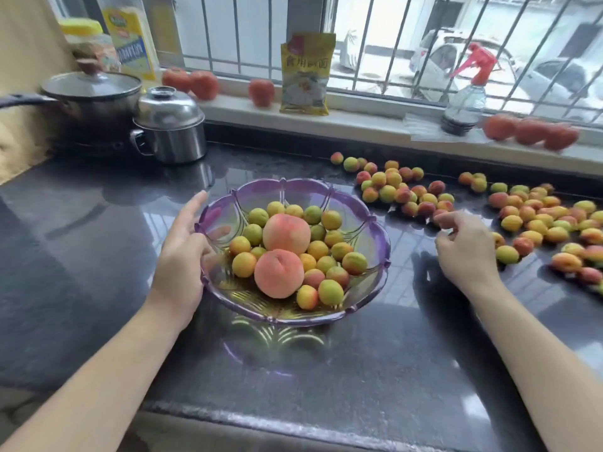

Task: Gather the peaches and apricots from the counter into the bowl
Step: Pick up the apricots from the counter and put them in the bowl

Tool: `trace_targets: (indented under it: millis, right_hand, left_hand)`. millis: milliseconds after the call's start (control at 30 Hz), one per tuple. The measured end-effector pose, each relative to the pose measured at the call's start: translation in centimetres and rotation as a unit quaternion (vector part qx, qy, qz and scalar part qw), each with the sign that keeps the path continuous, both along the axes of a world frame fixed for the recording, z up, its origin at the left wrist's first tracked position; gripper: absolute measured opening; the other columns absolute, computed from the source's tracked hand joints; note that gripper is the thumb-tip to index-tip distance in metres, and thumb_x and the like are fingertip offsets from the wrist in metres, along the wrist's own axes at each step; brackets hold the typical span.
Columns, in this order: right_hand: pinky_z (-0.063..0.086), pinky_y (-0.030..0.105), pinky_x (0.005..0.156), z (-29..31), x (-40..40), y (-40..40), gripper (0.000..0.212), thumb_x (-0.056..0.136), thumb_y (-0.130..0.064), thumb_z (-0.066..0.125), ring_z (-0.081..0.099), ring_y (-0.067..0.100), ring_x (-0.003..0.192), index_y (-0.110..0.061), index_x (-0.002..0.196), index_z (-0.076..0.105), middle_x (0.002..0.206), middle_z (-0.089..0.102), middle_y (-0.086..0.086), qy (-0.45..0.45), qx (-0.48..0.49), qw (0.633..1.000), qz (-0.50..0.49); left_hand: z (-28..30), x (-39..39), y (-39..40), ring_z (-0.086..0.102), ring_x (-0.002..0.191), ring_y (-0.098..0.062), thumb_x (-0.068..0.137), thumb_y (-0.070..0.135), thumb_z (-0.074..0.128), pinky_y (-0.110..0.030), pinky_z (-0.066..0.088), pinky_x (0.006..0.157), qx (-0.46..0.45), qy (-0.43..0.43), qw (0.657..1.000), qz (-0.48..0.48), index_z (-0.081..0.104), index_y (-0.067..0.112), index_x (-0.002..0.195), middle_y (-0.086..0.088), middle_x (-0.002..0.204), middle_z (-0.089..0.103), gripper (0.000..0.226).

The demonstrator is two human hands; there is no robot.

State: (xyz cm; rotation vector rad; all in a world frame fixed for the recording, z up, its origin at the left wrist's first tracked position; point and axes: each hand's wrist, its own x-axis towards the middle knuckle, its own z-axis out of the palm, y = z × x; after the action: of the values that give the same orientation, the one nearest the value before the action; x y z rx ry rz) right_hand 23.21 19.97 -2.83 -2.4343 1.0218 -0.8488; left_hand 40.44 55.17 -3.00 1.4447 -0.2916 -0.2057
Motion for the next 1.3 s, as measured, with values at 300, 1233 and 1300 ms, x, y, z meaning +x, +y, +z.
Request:
trace_targets:
  millis: [300, 1233, 1300]
  right_hand:
    - [0.047, 0.046, 0.085, -0.7, 2.6, -1.0, 0.027, 0.101, -0.016, 0.052, 0.057, 0.041, 0.105, -0.008, 0.126, 0.057, 0.129, 0.049, 0.017, 0.041, -0.081, 0.996, -0.027]
    - [0.060, 0.029, 0.088, 5.1, 0.2, 4.1, 0.026, 0.093, -0.011, 0.071, 0.072, 0.011, 0.099, -0.024, 0.114, 0.070, 0.103, 0.075, -0.003, -0.173, 0.260, 0.920, 0.236]
    - [0.059, 0.026, 0.089, 6.9, -0.1, 6.0, 0.027, 0.093, -0.013, 0.069, 0.071, 0.007, 0.101, -0.031, 0.113, 0.071, 0.103, 0.076, -0.010, -0.130, 0.241, 0.922, 0.274]
  left_hand:
    - [-0.8, -2.9, -3.2, 0.058, 0.141, -0.019, 0.082, 0.010, 0.046, -0.045, 0.046, 0.119, -0.070, 0.012, 0.997, 0.012, 0.050, 0.035, 0.152, -0.002, 0.157, 0.054, 0.075]
    - [-0.6, -2.0, -3.1, 0.069, 0.127, -0.022, 0.105, 0.004, 0.039, -0.043, 0.056, 0.107, -0.092, 0.078, 0.993, 0.001, 0.053, 0.020, 0.152, -0.005, 0.141, 0.068, 0.052]
    - [-0.5, -2.1, -3.0, 0.071, 0.124, -0.019, 0.106, 0.005, 0.040, -0.037, 0.060, 0.098, -0.085, 0.074, 0.994, -0.002, 0.053, 0.021, 0.151, -0.002, 0.138, 0.070, 0.050]
